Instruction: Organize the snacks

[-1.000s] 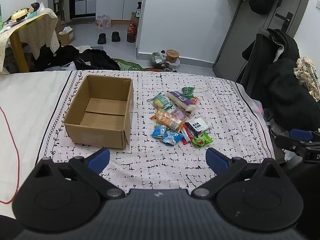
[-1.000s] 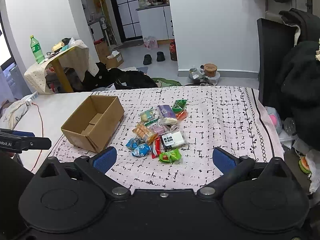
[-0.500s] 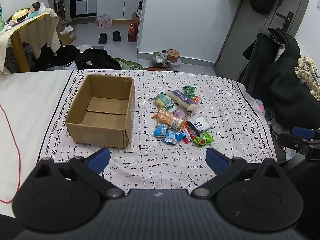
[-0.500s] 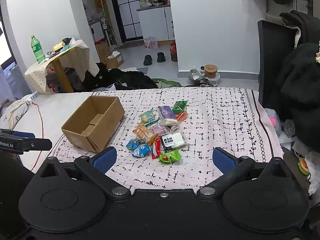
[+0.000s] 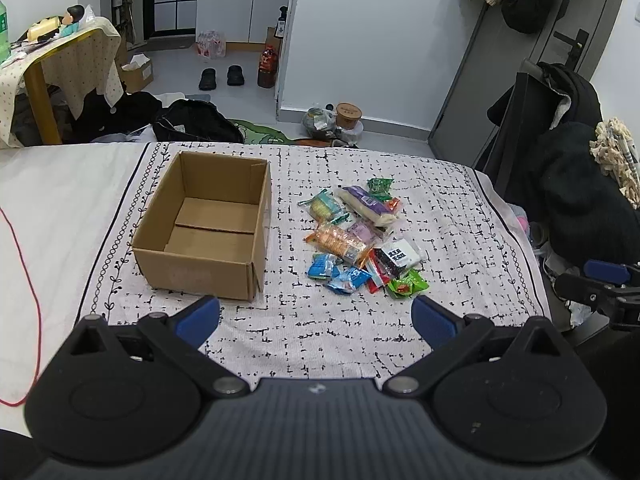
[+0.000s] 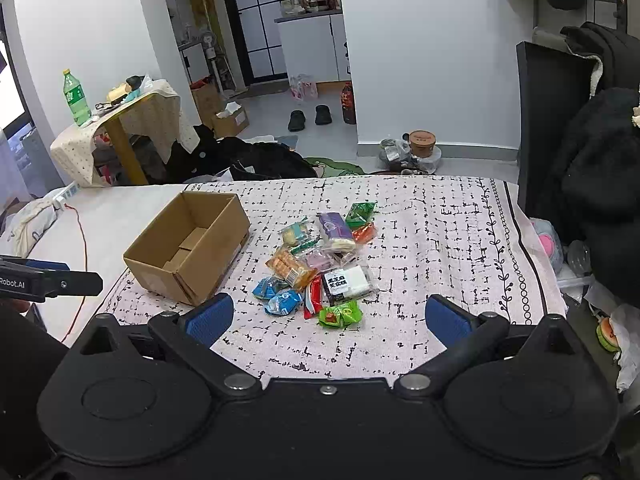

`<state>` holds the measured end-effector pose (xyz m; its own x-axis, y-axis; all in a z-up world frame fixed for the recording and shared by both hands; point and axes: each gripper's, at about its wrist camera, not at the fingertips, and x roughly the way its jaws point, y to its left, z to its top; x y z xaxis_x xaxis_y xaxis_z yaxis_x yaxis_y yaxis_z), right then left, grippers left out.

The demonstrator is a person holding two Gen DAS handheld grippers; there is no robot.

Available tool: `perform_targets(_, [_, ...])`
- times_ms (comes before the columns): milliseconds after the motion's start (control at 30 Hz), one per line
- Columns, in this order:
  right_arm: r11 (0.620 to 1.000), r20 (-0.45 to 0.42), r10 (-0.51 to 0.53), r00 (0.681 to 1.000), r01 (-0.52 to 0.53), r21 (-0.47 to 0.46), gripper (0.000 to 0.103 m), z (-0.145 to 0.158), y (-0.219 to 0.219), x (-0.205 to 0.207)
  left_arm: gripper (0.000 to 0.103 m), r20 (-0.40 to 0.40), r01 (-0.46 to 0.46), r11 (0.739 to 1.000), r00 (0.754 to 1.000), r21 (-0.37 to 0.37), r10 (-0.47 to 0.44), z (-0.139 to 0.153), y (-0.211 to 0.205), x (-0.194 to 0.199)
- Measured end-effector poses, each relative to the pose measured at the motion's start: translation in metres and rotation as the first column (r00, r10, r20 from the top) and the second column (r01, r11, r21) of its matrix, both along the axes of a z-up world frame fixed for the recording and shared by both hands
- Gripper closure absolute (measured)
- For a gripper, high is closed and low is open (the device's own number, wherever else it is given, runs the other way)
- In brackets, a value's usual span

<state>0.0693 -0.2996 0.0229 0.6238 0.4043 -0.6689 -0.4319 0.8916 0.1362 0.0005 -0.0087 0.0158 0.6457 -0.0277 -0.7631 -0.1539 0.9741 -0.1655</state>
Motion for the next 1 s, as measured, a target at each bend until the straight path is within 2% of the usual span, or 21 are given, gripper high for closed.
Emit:
perform_targets(433, [1.000,-0.026,-0.017,1.000,0.017,0.004,0.000,-0.013,-0.003,0.014,0.001,0.009,0.023,1.000,1.000,0.010,-0.024,-0.009,-0.001,0.018])
perform_targets(667, [0.999,-0.028,-0.034,0.999,0.034,-0.023,0.000,-0.031,-0.001,0.027,0.002,-0.003,0.052,0.999,0.999,0.010,-0.052,-0.023,-0.003,0.039])
perform_targets(1000, [0.999,-0.087,-0.012,0.996,0.010,-0.032,0.000,-0.064,0.007,0.050,0.002,-0.037,0.057,0.998,0.998,0.013,-0.056,-0.050,-0.003,0.070])
